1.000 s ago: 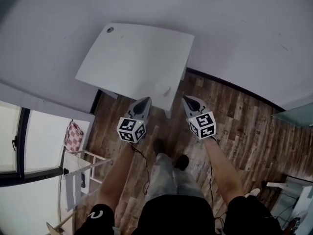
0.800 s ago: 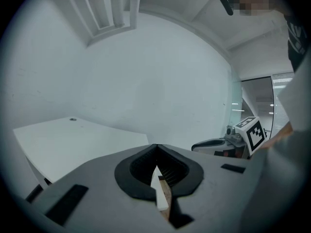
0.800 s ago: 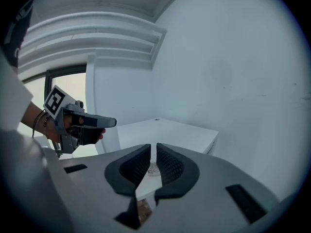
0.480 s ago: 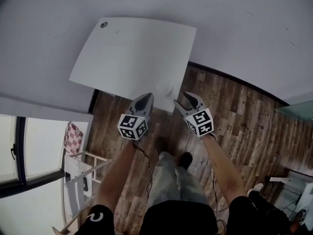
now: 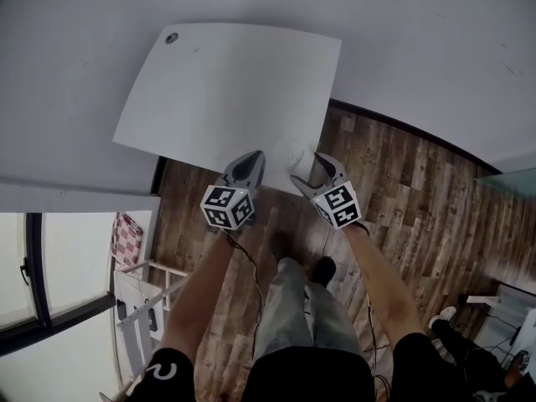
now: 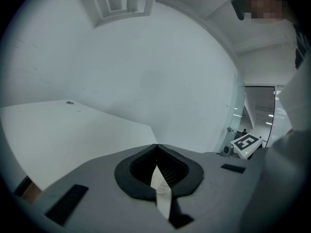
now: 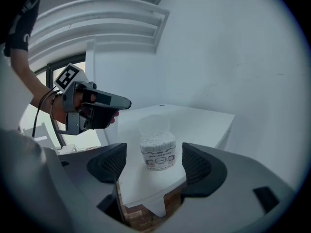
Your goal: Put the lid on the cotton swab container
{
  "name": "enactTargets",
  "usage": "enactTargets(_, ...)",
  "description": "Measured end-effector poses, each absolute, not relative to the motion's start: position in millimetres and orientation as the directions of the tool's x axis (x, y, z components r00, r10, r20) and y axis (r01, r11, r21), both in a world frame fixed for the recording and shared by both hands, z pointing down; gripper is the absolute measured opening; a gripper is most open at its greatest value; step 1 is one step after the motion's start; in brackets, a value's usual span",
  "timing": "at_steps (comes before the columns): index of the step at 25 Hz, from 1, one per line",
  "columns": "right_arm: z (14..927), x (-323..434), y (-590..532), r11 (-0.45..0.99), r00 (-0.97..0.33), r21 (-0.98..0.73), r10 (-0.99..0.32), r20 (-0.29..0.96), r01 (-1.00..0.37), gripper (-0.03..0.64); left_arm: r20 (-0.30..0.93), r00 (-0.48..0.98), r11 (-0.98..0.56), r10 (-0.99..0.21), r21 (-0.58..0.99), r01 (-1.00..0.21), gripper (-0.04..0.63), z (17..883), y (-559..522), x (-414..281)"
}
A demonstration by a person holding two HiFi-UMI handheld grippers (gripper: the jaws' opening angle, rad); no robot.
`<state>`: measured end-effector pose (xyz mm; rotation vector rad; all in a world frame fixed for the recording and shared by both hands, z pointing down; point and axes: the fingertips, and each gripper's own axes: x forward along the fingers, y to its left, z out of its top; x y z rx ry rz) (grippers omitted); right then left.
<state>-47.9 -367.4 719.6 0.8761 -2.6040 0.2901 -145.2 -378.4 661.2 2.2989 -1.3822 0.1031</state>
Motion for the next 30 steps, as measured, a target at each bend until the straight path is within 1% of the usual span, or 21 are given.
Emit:
enactTargets(8, 748.2, -64.7, -382.8, 0.780, -0.725, -0.078, -0.535, 0.434, -0.621, 0.390, 0.301, 0.541, -0.425, -0.786, 0.373, -0.825, 0.026, 682.0, -400.6, -145.5)
enactTargets(20, 766.5, -75.0, -394.1, 0.776, -0.724, -0.086, -0.536, 0.434, -0.625, 0.390, 0.286, 0.606, -0.472, -0.742, 0.419, -0.776, 0.026, 699.5, -415.2, -133.8)
enactTargets(23, 766.5, -76.4, -396.2, 0.776, -0.726, -0.089, -0.535, 0.431, -0.625, 0.377, 0.275, 0.619, -0.482, -0.736, 0.430, -0.764, 0.026, 698.5, -419.1, -130.7)
enactTargets(26, 766.3, -78.6, -395.8, 0.783, -0.730, -0.084, -0.529, 0.434, -0.617, 0.347, 0.260, 0.633, -0.492, -0.730, 0.442, -0.750, 0.026, 695.9, -422.1, -127.4)
enactTargets(30, 765.9, -77.9, -395.4, 0.783, -0.730, -0.084, -0.529, 0.433, -0.617, 0.347, 0.249, 0.649, -0.505, -0.719, 0.454, -0.734, 0.026, 693.4, -421.3, -119.7)
